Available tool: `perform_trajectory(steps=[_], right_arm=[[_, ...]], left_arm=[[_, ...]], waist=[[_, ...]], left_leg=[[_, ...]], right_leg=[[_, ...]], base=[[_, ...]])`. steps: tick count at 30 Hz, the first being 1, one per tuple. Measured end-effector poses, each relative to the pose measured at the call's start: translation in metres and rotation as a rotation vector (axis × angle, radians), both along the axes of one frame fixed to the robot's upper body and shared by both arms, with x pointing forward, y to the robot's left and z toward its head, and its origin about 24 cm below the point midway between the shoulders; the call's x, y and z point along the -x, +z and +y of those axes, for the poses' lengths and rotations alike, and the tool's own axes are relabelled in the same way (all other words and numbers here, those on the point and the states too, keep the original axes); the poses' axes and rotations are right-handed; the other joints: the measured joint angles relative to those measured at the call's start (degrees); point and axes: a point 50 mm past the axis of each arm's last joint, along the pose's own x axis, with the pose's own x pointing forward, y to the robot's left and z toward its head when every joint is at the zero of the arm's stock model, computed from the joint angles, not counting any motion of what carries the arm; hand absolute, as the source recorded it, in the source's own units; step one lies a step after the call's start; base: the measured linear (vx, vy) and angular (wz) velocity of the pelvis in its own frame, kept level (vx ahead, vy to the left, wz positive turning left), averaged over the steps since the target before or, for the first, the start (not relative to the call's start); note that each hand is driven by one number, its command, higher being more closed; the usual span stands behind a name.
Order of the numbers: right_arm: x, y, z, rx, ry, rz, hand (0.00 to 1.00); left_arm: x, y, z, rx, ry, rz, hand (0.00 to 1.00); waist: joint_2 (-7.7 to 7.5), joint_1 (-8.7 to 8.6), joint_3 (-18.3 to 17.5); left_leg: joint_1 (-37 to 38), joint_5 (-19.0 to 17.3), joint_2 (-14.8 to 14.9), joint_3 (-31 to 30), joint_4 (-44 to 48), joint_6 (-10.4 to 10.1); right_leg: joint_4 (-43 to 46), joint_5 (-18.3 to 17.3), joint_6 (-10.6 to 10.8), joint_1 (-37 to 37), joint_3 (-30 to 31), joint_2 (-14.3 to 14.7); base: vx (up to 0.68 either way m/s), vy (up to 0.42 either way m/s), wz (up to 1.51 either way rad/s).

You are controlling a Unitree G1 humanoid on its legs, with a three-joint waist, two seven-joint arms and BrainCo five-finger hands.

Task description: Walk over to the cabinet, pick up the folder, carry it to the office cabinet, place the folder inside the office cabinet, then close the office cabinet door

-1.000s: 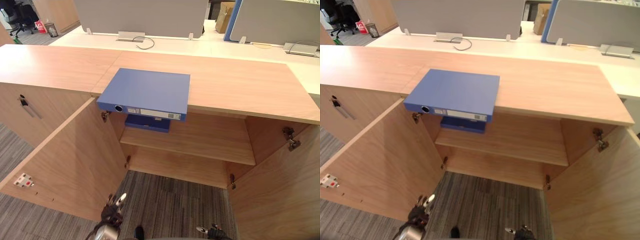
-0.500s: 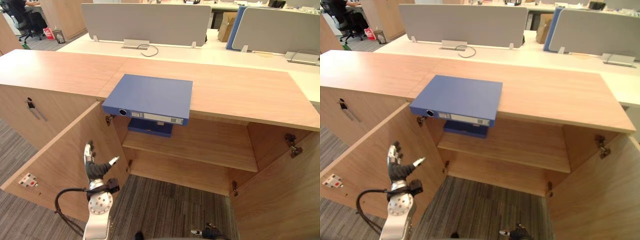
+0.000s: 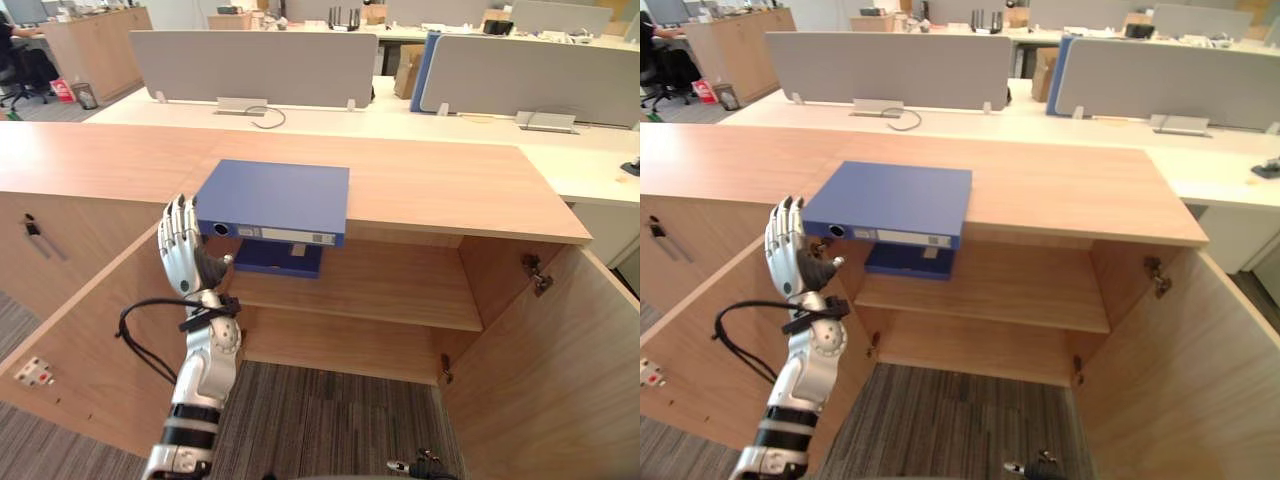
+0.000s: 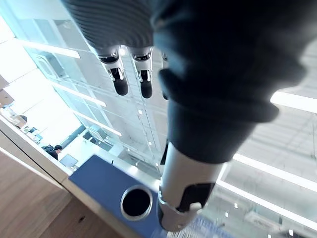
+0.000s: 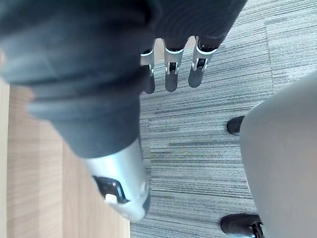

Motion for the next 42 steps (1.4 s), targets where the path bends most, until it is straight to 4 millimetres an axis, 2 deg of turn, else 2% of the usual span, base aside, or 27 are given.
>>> perform_trajectory(steps=[5,8,14,19,22,31,40,41,42], right_arm=[[-0.005,0.001,0.001,-0.011,0.039,-0.015,0.0],[-0.005,0.001,-0.001,-0.012,0.049,-0.017,0.0],[-0.006,0.003,-0.009,0.001,0.061,-0.028,0.0],[0.0,0.003,-0.019,0.027,0.061,-0.014,0.0],[0.011,0.001,-0.023,0.035,0.056,0.014,0.0],[0.017,0.0,-0.024,0.036,0.053,0.03,0.0],[0.022,0.0,-0.026,0.04,0.049,0.046,0.0],[0.022,0.0,-0.026,0.04,0.048,0.046,0.0],[0.022,0.0,-0.026,0.04,0.046,0.046,0.0]], left_arm=[[-0.018,0.001,0.021,-0.179,0.029,0.093,0.0],[-0.026,0.013,0.025,-0.239,0.035,0.089,0.0],[-0.036,0.023,0.034,-0.301,0.046,0.103,0.0],[-0.037,0.028,0.038,-0.335,0.032,0.104,0.0],[-0.04,0.034,0.039,-0.378,0.016,0.098,0.0],[-0.045,0.019,0.044,-0.442,-0.017,0.208,0.0],[-0.045,0.018,0.045,-0.428,-0.025,0.213,0.0],[-0.045,0.016,0.046,-0.426,-0.022,0.224,1.0],[-0.045,0.014,0.047,-0.423,-0.02,0.231,1.0]], waist=[[-0.18,-1.16,0.1],[-0.29,-1.24,0.2],[-0.27,-2.11,0.3],[-0.2,-2.65,0.6],[-0.21,-2.66,0.6],[-0.1,-4.19,0.9],[0.4,-4.76,1.5],[0.41,-4.86,1.5],[0.41,-4.94,1.5]], left_leg=[[0.0,-0.3,0.0,0.4,0.3,0.0],[0.1,-0.3,0.1,0.3,0.3,0.0],[0.3,-0.5,0.0,0.3,0.3,0.0],[0.3,-0.8,-0.6,0.3,0.3,-0.3],[0.3,-0.8,-0.9,0.3,0.3,-0.3],[0.4,-0.5,-0.9,0.3,0.3,0.0],[1.0,-0.6,-0.9,0.6,0.3,0.0],[1.1,-0.6,-0.9,0.6,0.3,0.0],[1.1,-0.6,-0.9,0.7,0.3,0.0]], right_leg=[[-0.5,0.1,-0.1,0.0,0.3,0.1],[-0.5,0.2,-0.1,0.0,0.2,0.1],[-0.4,0.6,-0.2,-0.1,0.2,-0.2],[-0.8,1.0,0.1,-0.3,0.2,-0.8],[-0.9,1.0,0.2,-0.3,0.2,-1.1],[-1.5,1.3,0.4,0.0,0.3,-1.1],[-1.5,1.4,0.3,0.2,0.8,-1.2],[-1.5,1.4,0.3,0.2,0.9,-1.2],[-1.5,1.4,0.4,0.2,0.9,-1.2]], base=[[0.08,-0.021,-0.05],[0.02,-0.014,-0.02],[-0.03,0.011,-0.03],[-0.07,0.041,-0.03],[0.0,0.0,0.0],[0.0,0.0,0.0],[-0.02,0.005,-0.03],[0.0,0.0,0.0],[0.0,0.0,0.0]])
